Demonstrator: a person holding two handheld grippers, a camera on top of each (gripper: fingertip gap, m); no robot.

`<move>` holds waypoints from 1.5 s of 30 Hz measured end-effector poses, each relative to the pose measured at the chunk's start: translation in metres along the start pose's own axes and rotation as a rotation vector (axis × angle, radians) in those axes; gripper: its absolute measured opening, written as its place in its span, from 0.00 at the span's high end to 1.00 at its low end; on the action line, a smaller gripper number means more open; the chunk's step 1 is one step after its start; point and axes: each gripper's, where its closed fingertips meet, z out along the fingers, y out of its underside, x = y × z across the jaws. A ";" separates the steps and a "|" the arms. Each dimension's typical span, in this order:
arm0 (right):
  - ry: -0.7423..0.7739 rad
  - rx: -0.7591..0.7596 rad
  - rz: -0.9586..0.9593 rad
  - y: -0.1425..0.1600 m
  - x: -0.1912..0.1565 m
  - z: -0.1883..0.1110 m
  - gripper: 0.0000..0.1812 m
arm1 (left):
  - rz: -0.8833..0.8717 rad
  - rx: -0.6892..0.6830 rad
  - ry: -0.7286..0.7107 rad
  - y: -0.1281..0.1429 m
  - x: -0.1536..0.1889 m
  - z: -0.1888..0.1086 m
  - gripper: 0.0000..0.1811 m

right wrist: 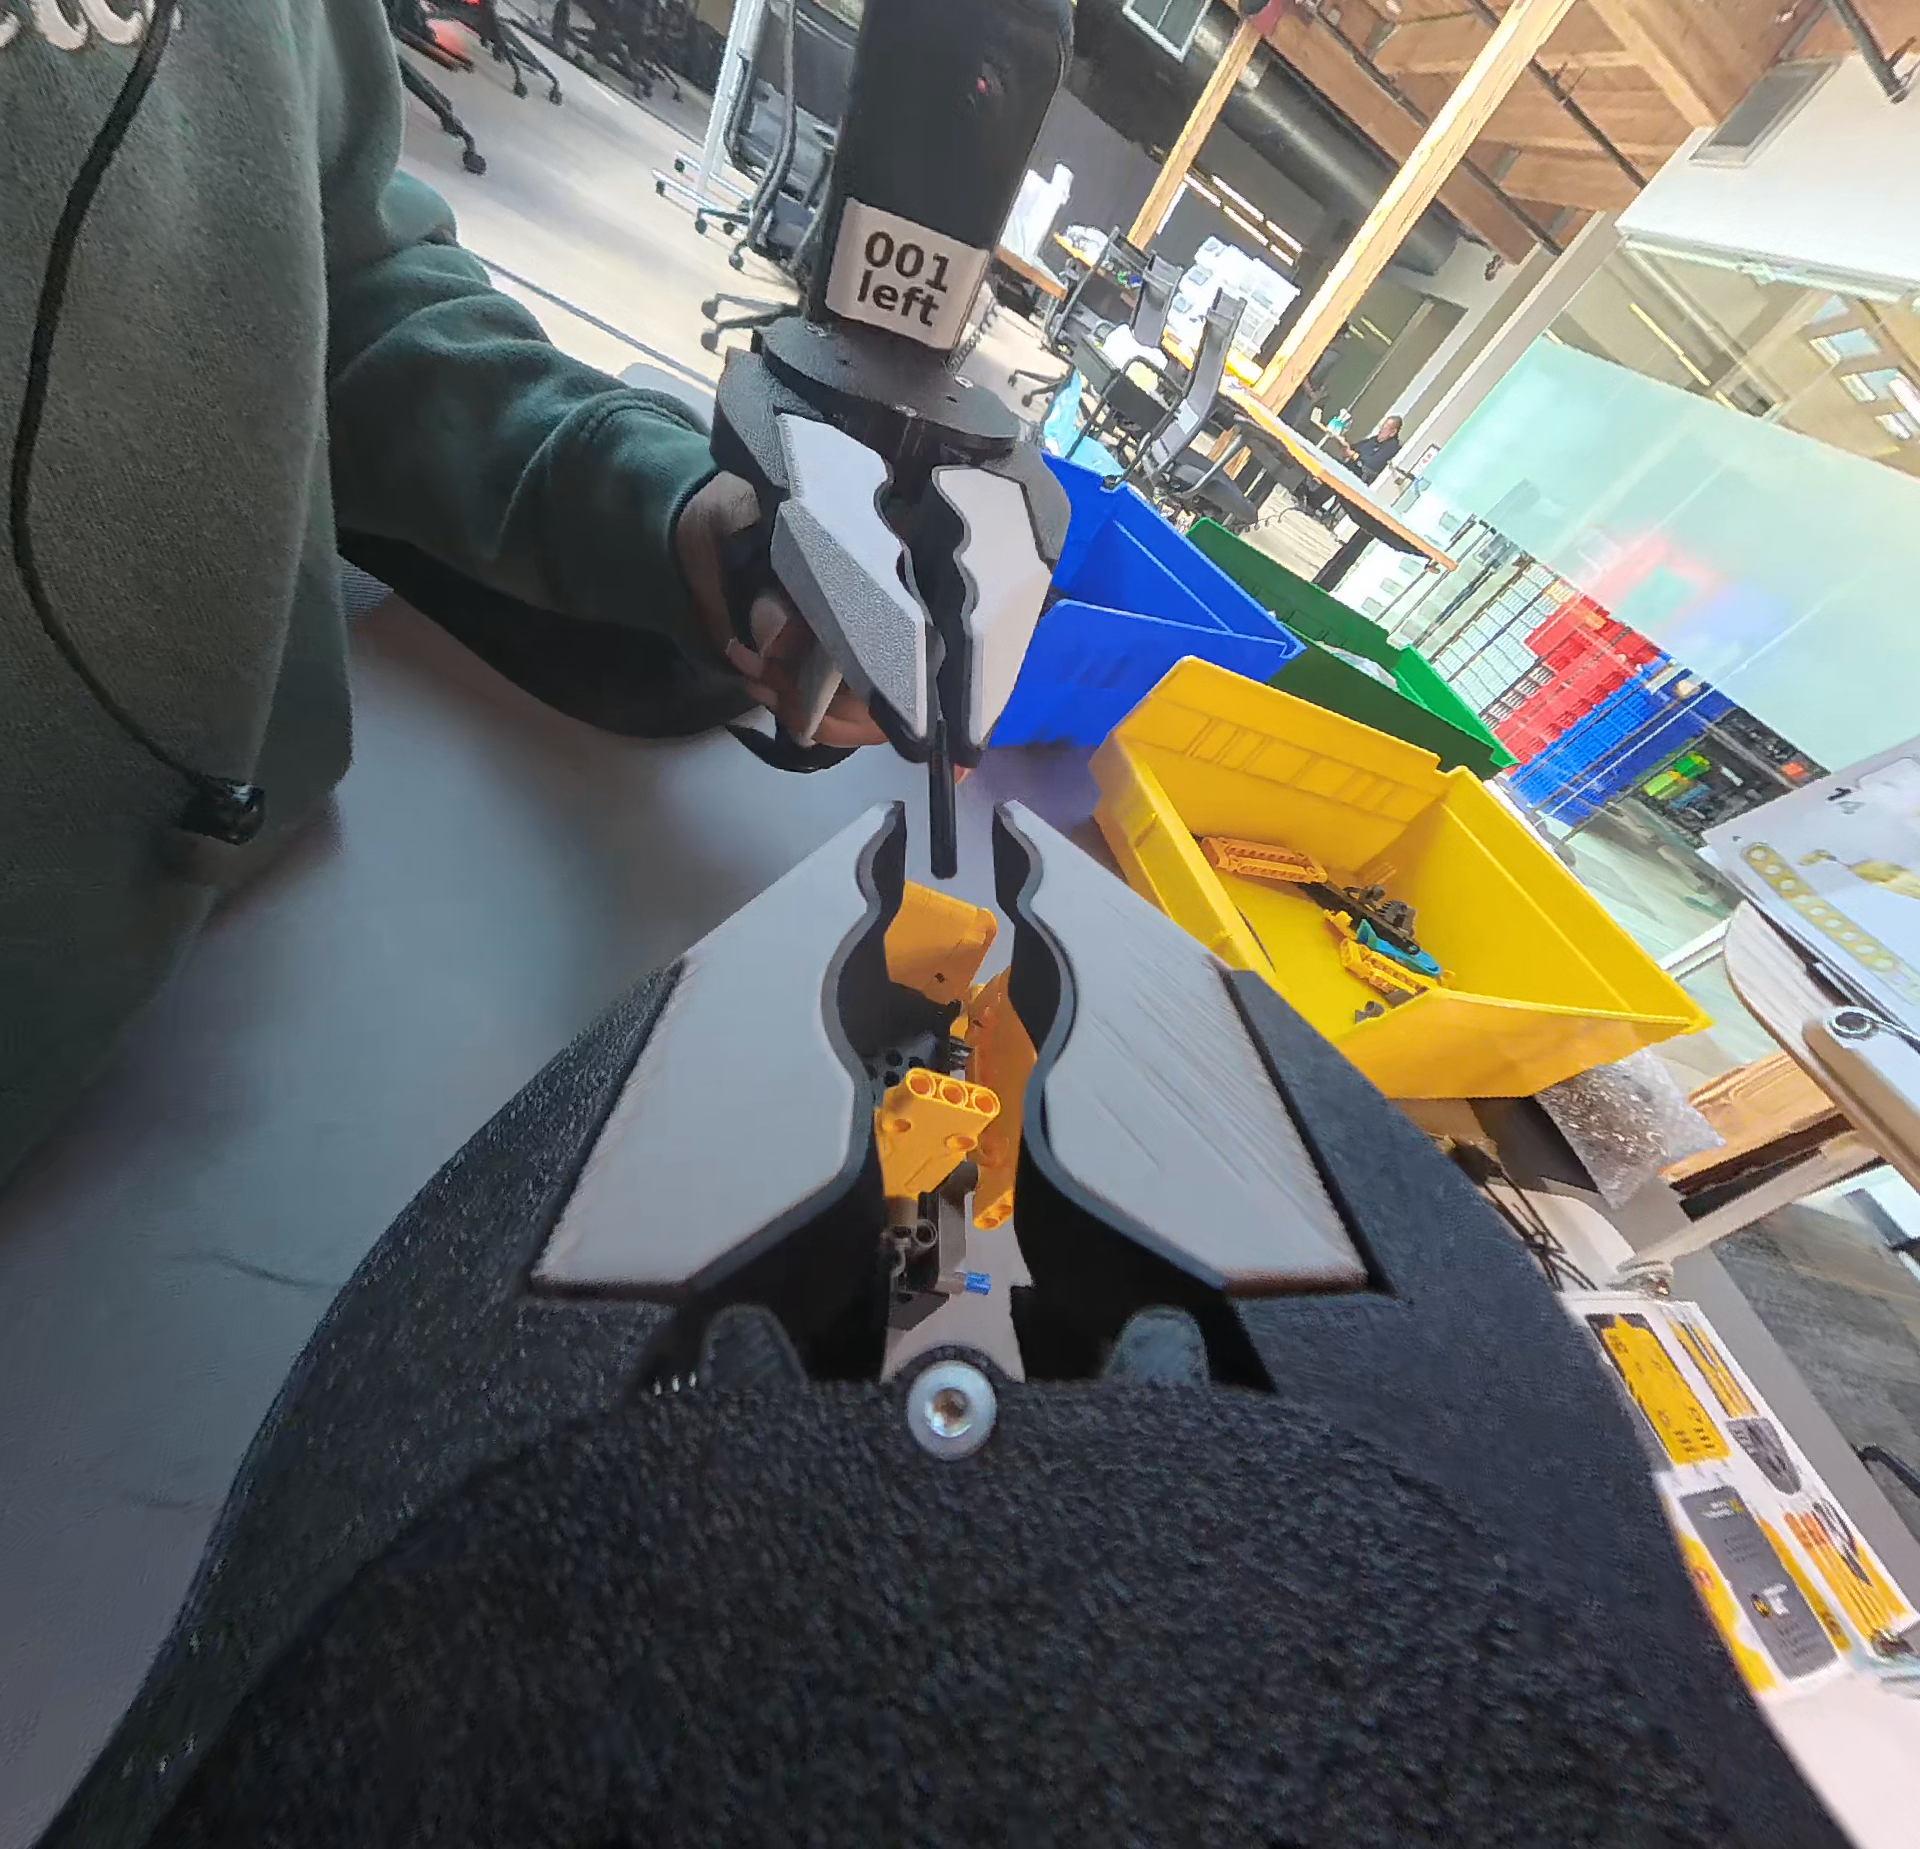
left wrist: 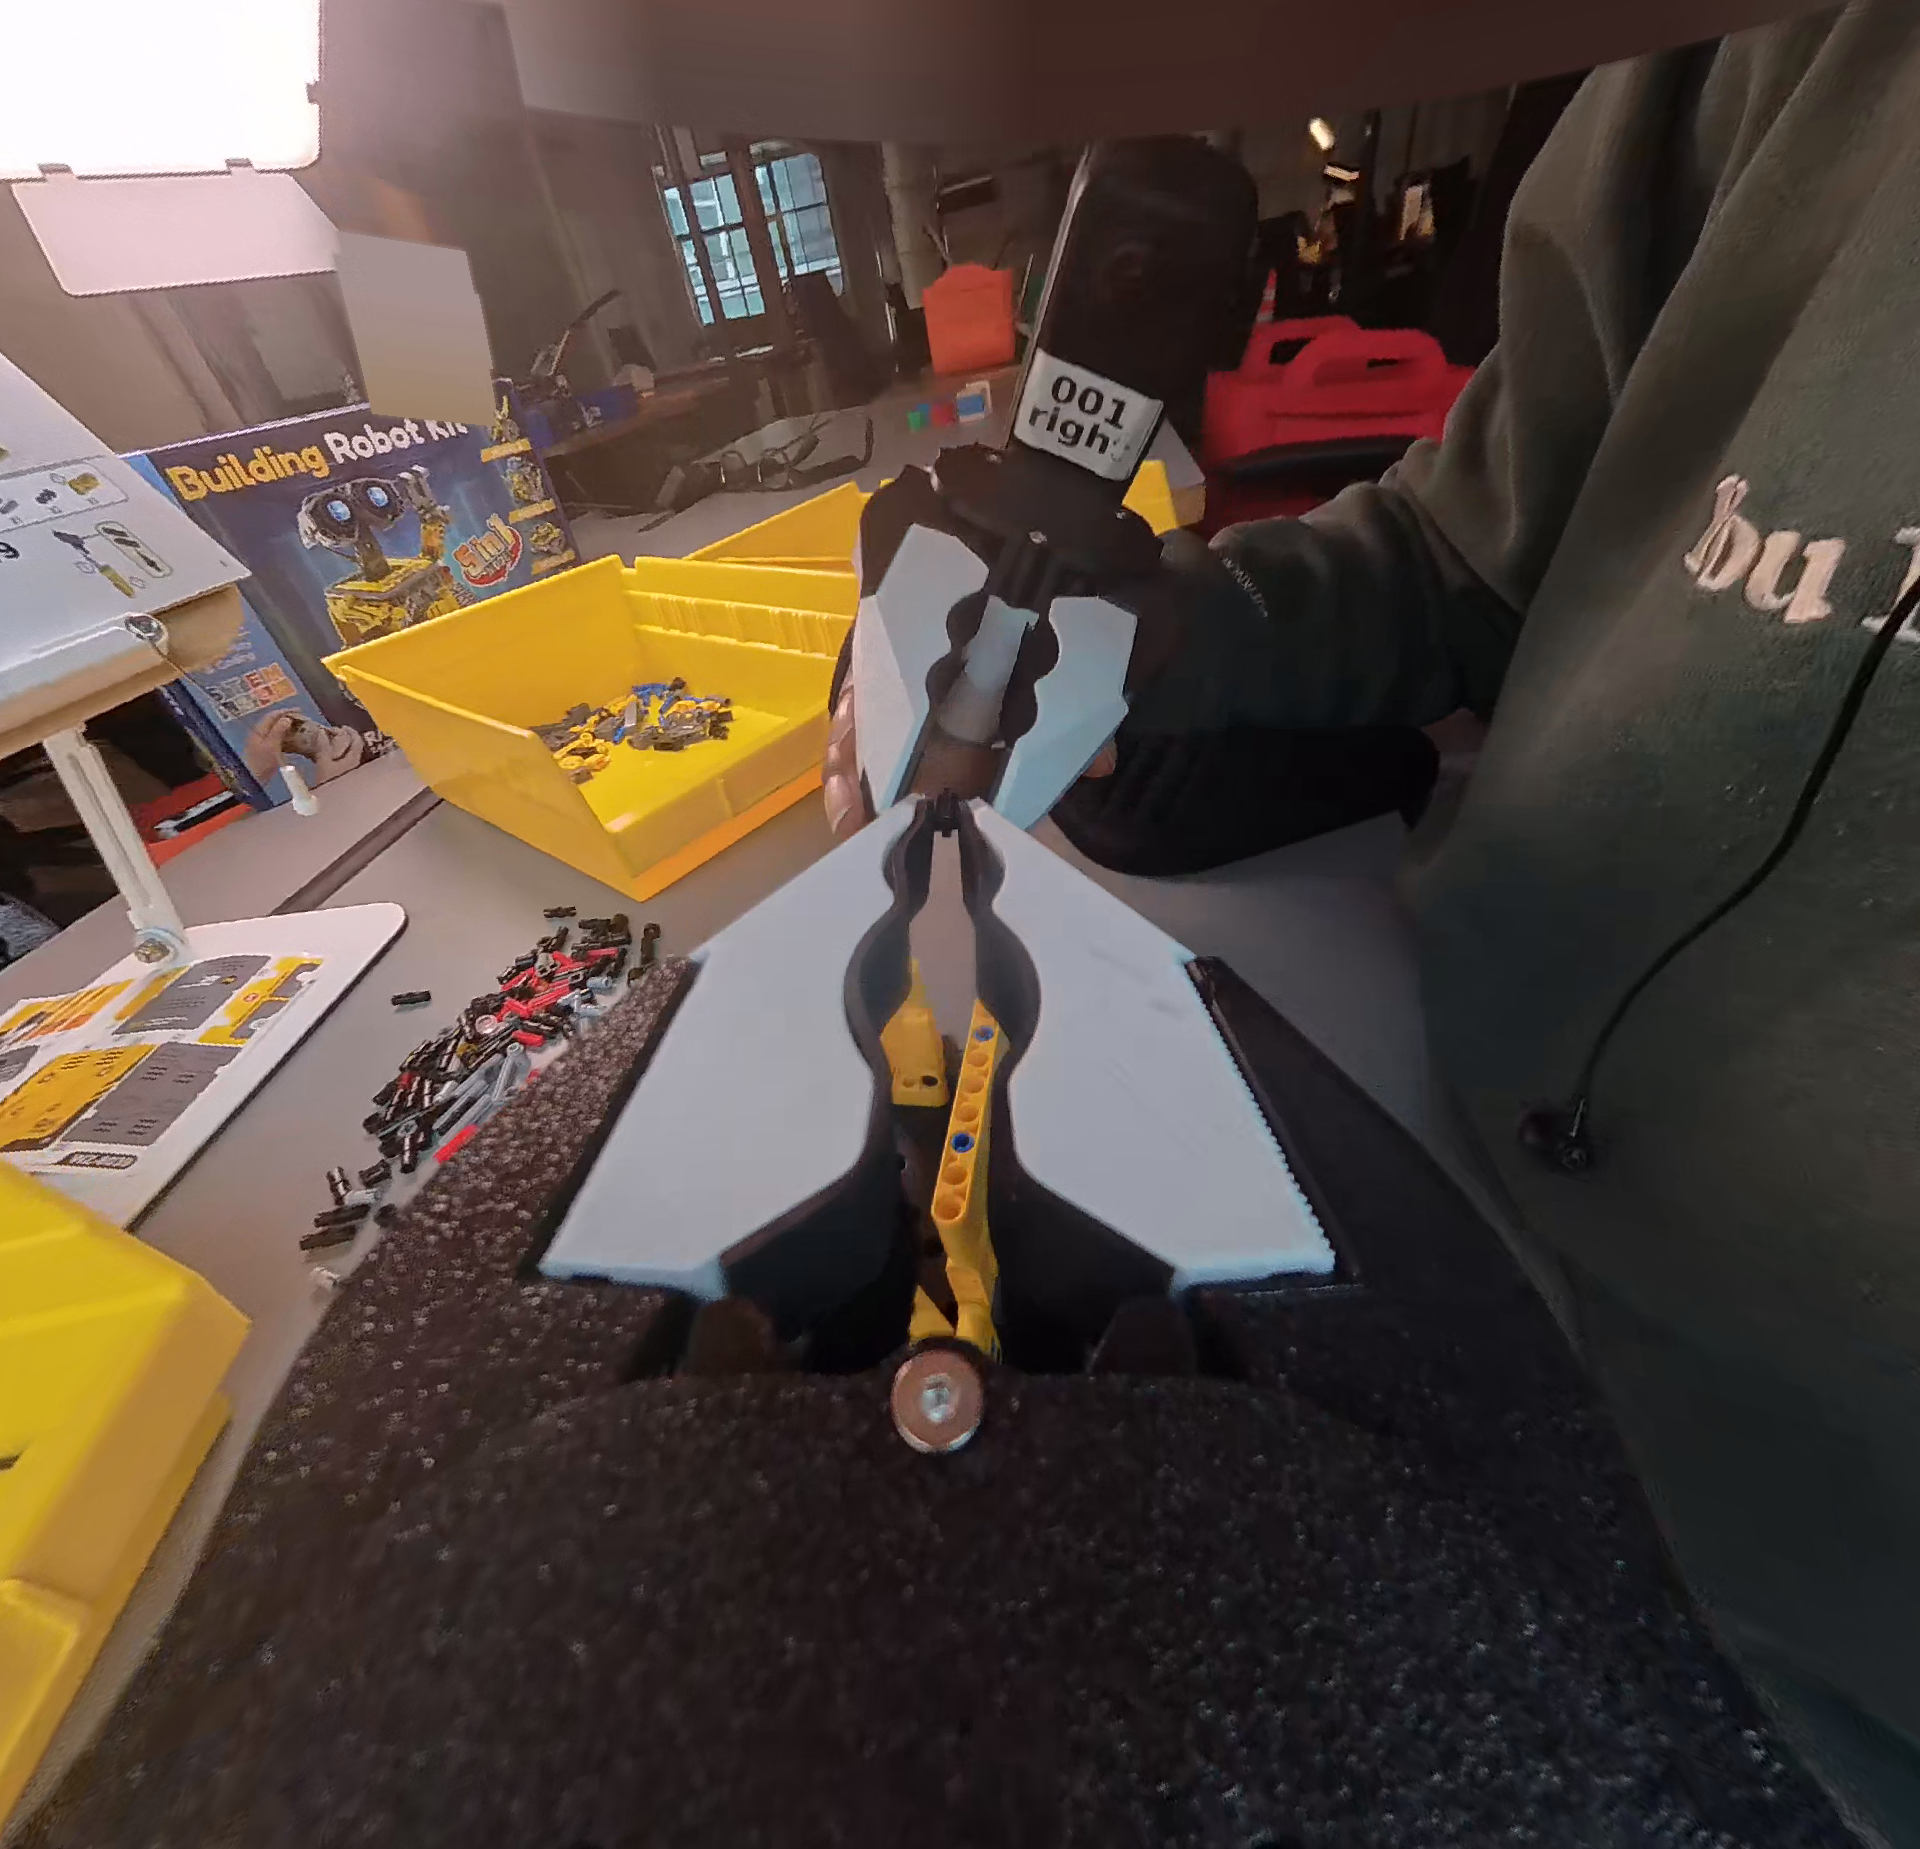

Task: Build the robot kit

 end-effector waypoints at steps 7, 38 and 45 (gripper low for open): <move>-0.018 -0.091 0.024 0.013 -0.002 0.003 0.98 | 0.086 -0.107 -0.052 0.014 -0.004 0.003 0.98; -0.068 0.268 0.396 -0.013 0.002 0.007 0.98 | -0.088 0.075 -0.036 -0.017 -0.005 0.004 0.98; -0.056 0.255 0.386 -0.011 0.004 0.007 0.98 | -0.078 0.061 -0.043 -0.015 -0.006 0.003 0.98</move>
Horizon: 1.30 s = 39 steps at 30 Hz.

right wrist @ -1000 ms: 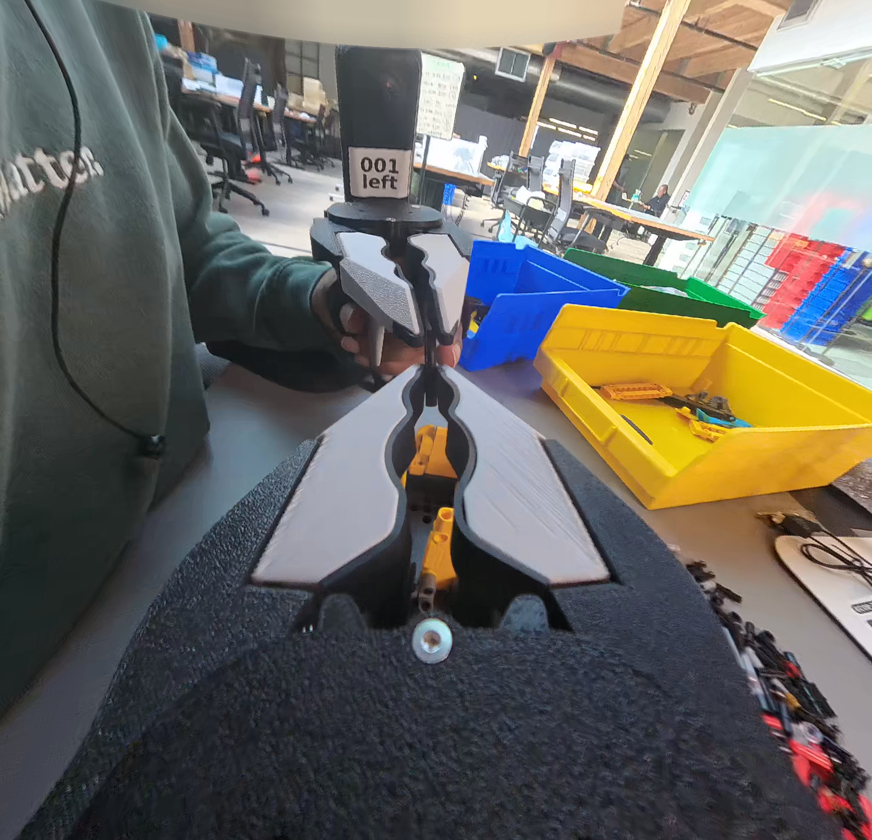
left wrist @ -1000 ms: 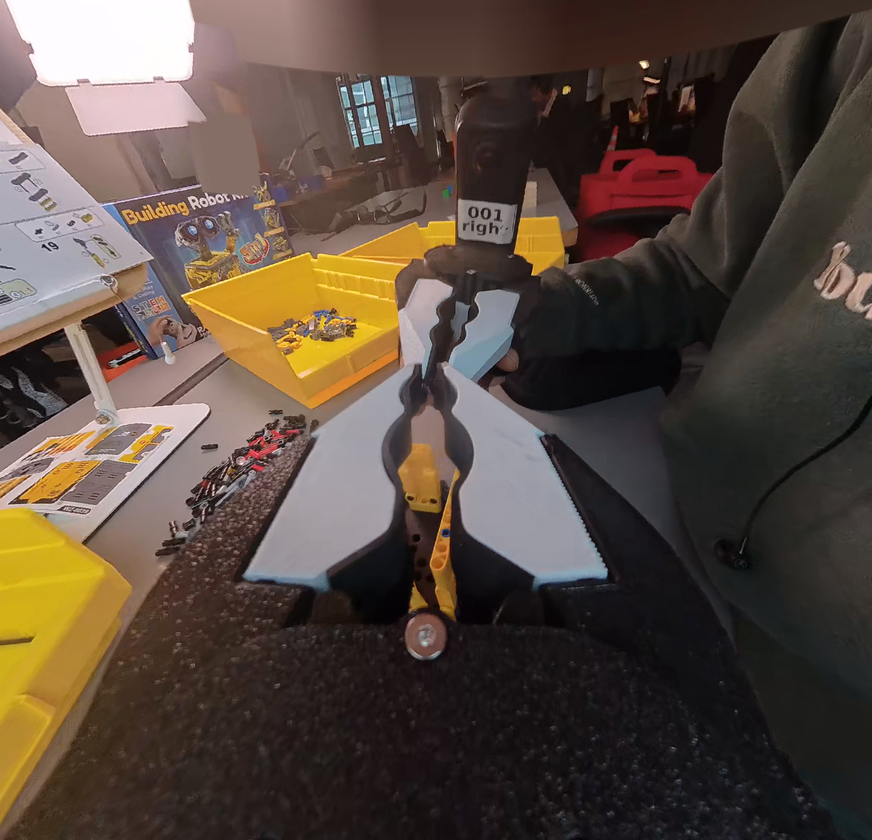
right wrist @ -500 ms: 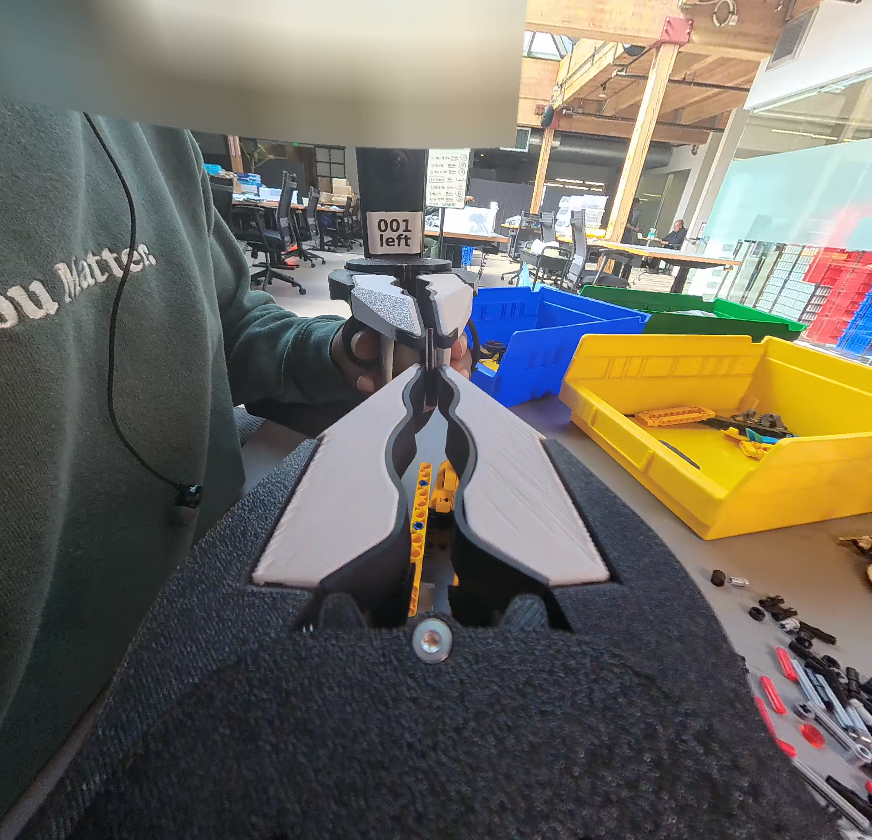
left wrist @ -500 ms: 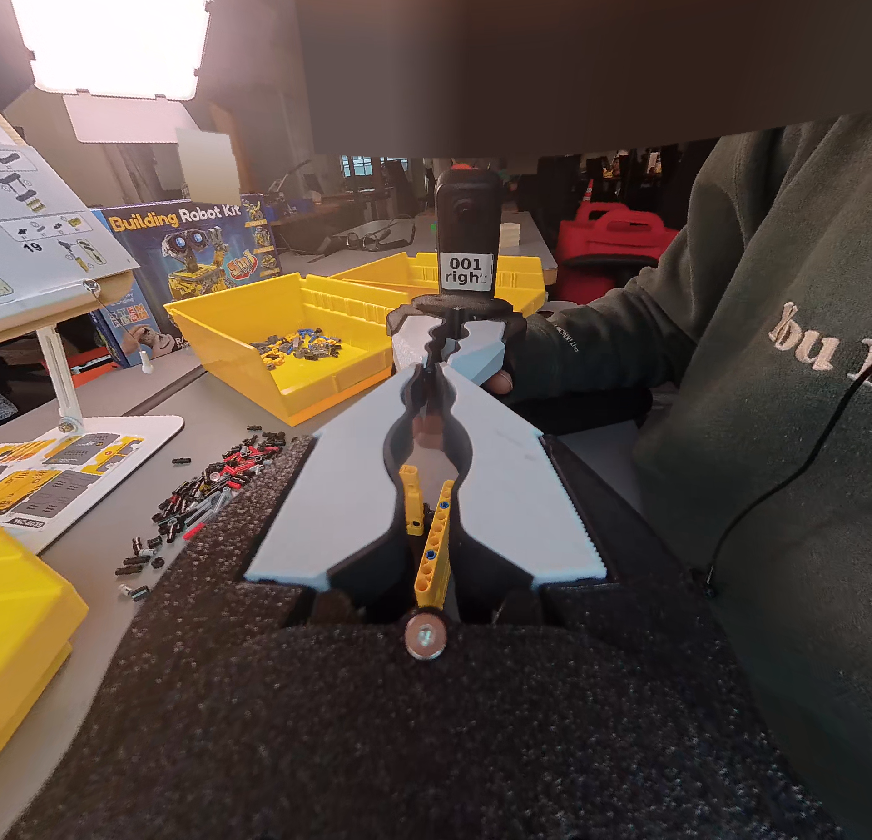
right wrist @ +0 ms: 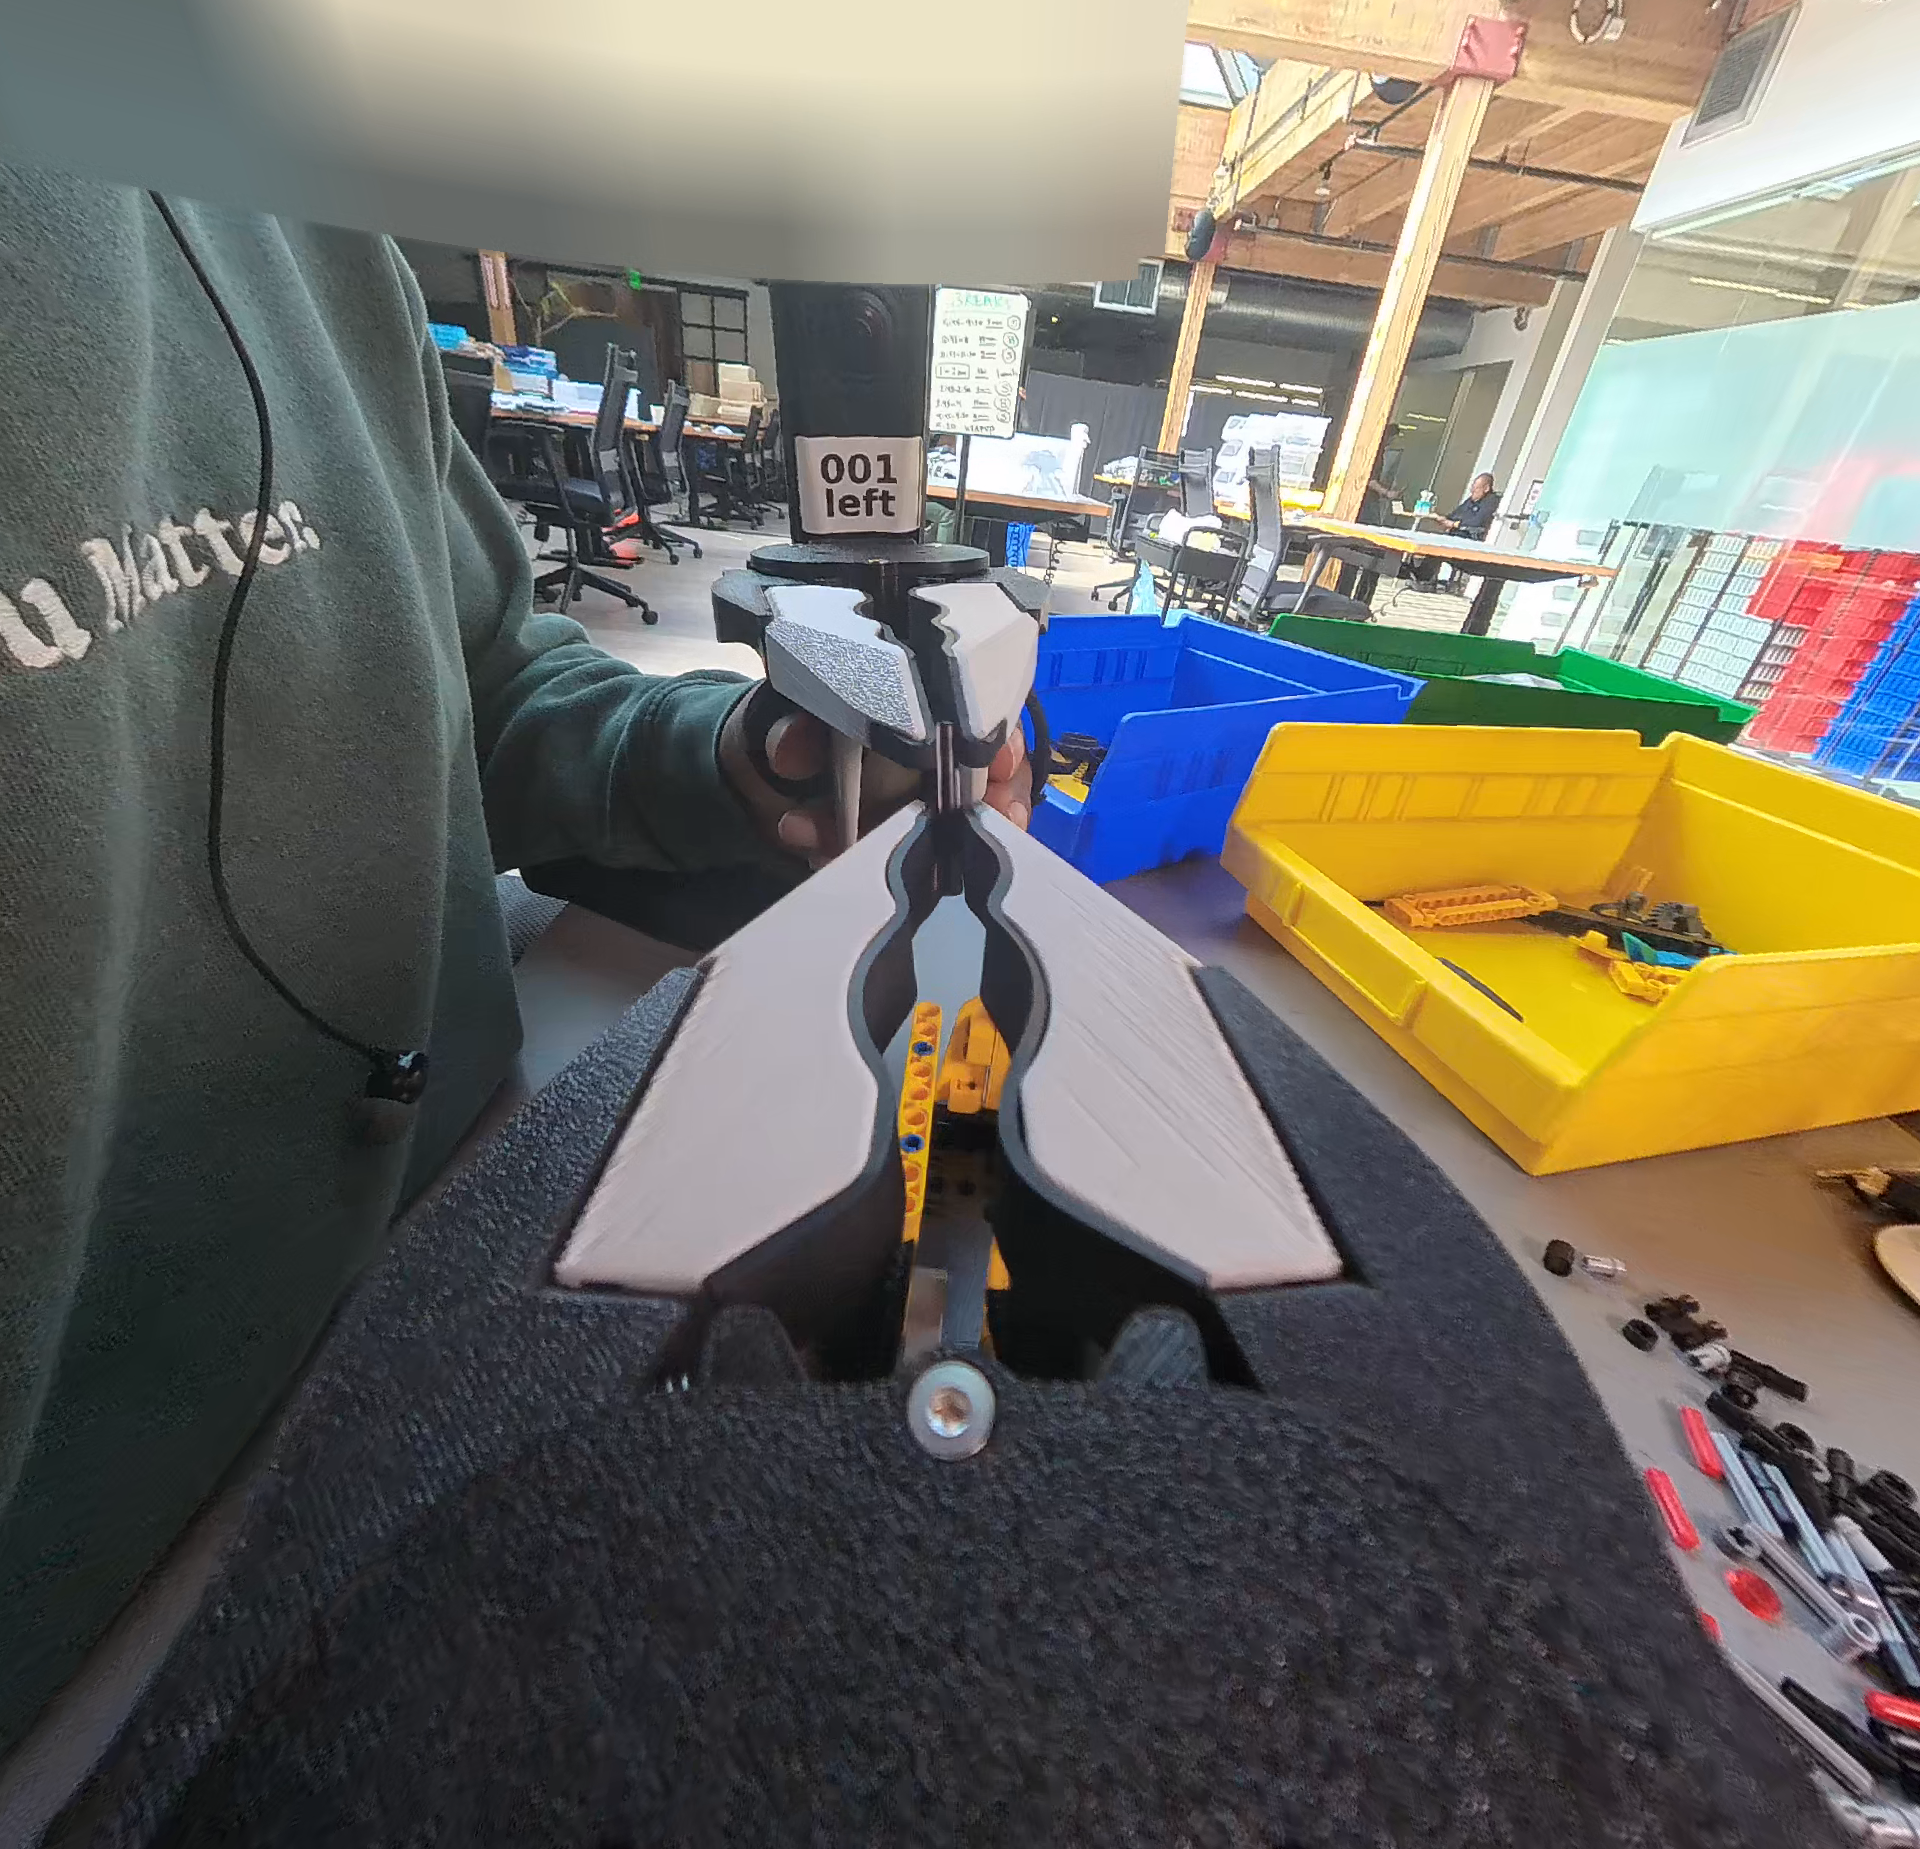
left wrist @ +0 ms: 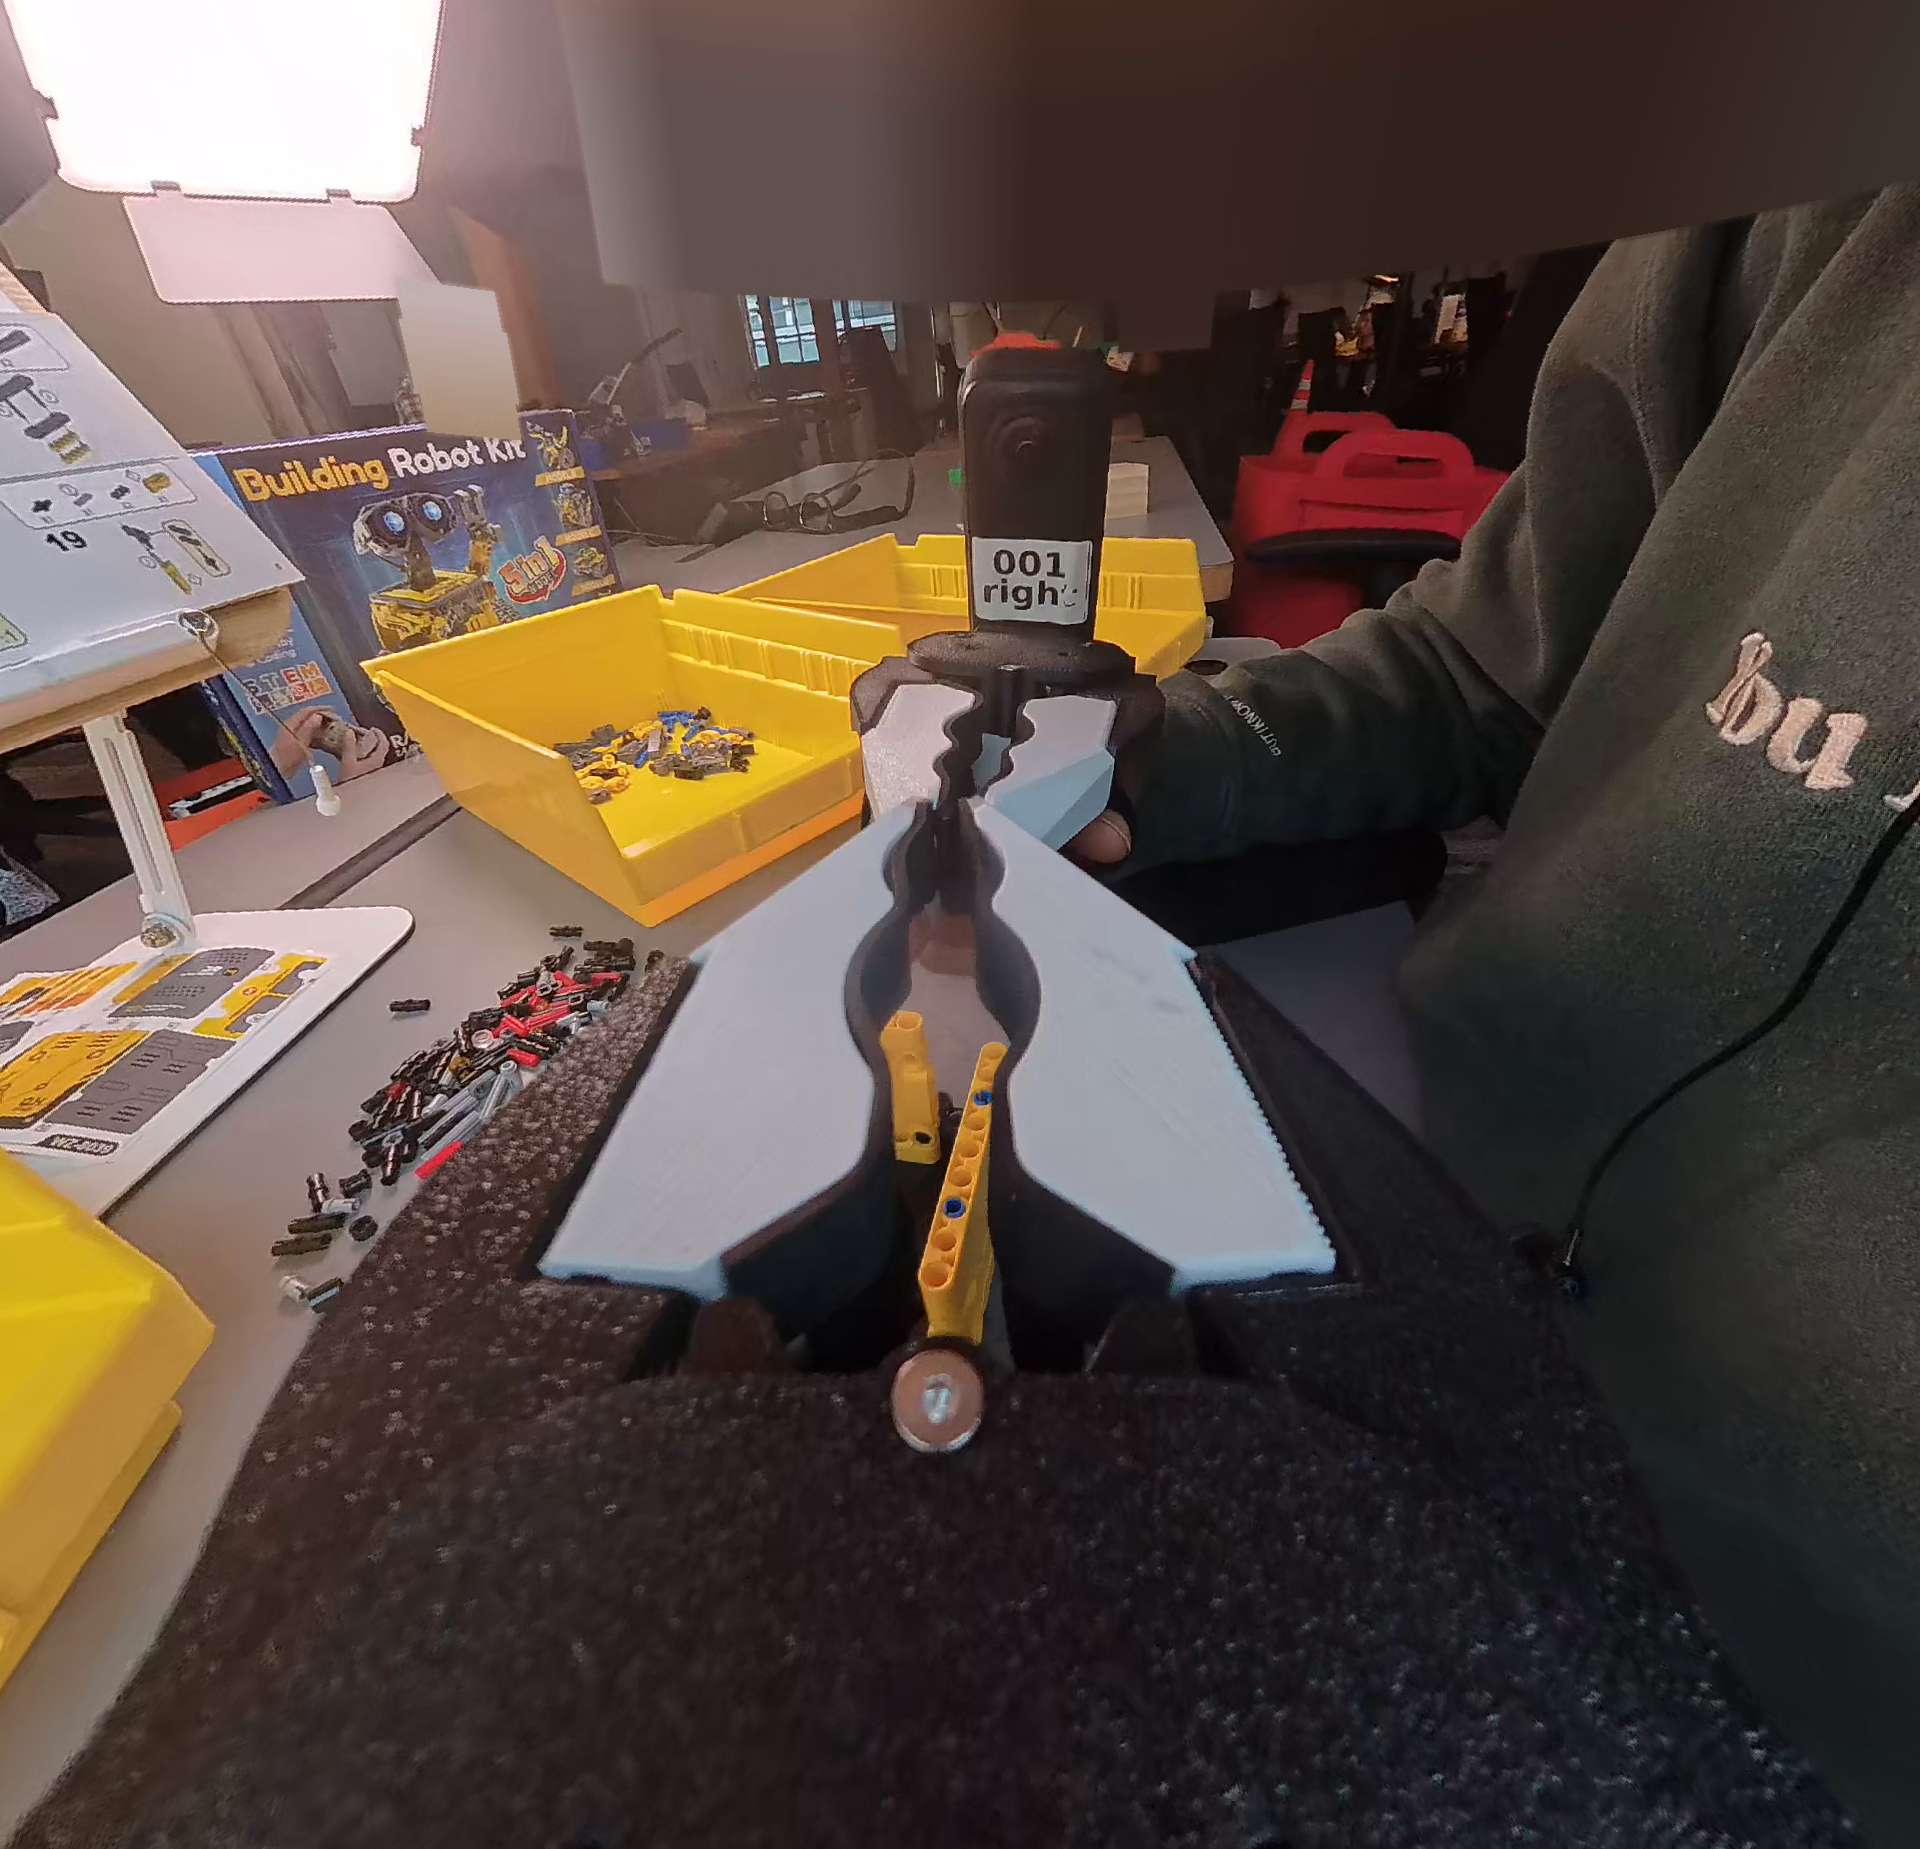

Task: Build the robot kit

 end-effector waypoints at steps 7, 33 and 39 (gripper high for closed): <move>0.012 -0.008 -0.014 -0.002 0.003 -0.005 0.98 | 0.000 -0.018 -0.004 0.005 -0.004 -0.003 0.98; 0.209 0.017 -0.105 -0.029 0.020 -0.002 0.94 | -0.710 0.405 0.238 -0.024 -0.033 -0.024 0.99; 0.209 0.015 -0.104 -0.030 0.020 0.000 0.94 | -0.702 0.380 0.234 -0.020 -0.031 -0.022 0.99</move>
